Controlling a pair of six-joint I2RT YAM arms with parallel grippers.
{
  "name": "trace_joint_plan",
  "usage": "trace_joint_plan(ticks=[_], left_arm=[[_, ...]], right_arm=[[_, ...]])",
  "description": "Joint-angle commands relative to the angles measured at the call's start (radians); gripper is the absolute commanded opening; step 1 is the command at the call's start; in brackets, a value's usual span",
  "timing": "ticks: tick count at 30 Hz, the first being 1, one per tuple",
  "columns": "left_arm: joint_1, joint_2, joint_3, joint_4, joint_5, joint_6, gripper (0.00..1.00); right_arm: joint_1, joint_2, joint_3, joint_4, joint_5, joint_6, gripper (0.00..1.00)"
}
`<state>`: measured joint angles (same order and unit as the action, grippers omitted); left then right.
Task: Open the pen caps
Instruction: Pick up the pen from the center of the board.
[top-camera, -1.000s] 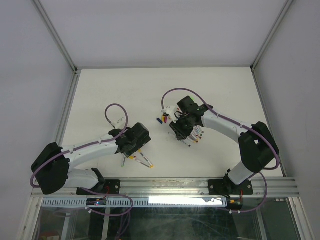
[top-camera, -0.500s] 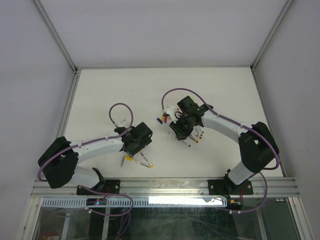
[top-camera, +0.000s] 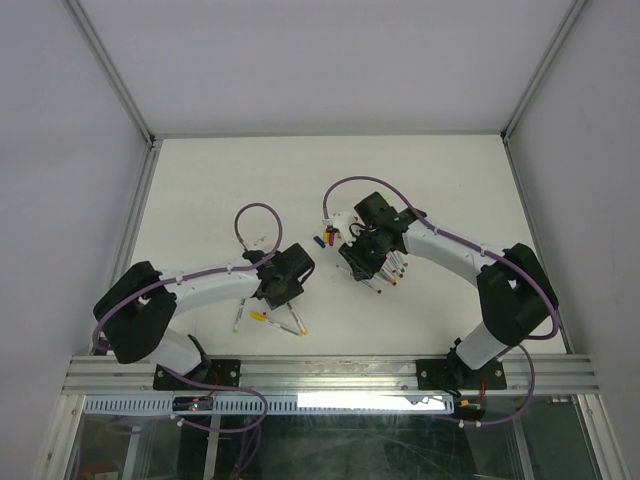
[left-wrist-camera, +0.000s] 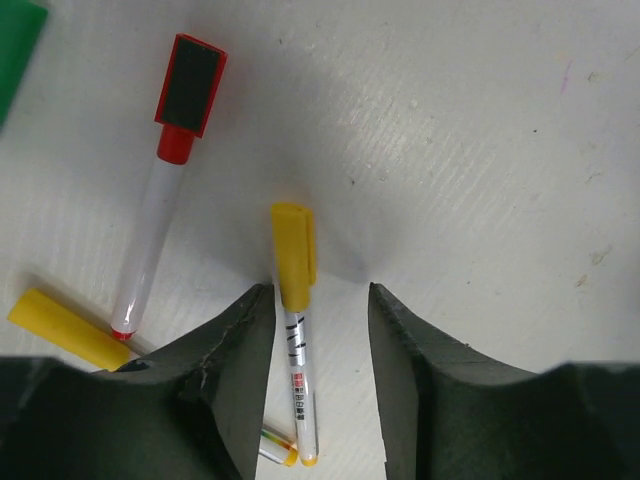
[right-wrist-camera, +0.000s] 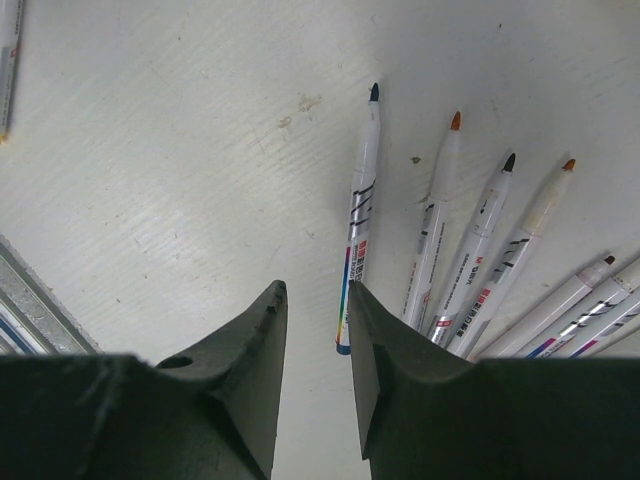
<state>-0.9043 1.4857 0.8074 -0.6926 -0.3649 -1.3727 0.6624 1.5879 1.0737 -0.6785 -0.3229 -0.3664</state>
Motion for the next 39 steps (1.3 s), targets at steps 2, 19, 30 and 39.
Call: trace_joint_plan(ticks=[2,19,30,39], left_arm=[[-0.009,0.030,0.036,0.001,-0.005,0.063,0.37],[0.009,0.110,0.105,0.115,-0.035,0.197,0.12],[0.044,-0.041,-0.038,0.338,0.041,0.161,0.04],[0.057,-0.049,-0.138,0.475,0.094,0.018,0.04]], right_arm=[[-0.004,-0.039,0.036,0.017,-0.059,0.001,0.33],[-0.246,-0.375,-0.454,0.908,-0.621,0.472,0.84],[-0.113,-0.212,-0.442,0.853,-0.636,0.426,0.85],[0.023,-0.027,-0.332,0.727,-0.449,0.451,0.71]])
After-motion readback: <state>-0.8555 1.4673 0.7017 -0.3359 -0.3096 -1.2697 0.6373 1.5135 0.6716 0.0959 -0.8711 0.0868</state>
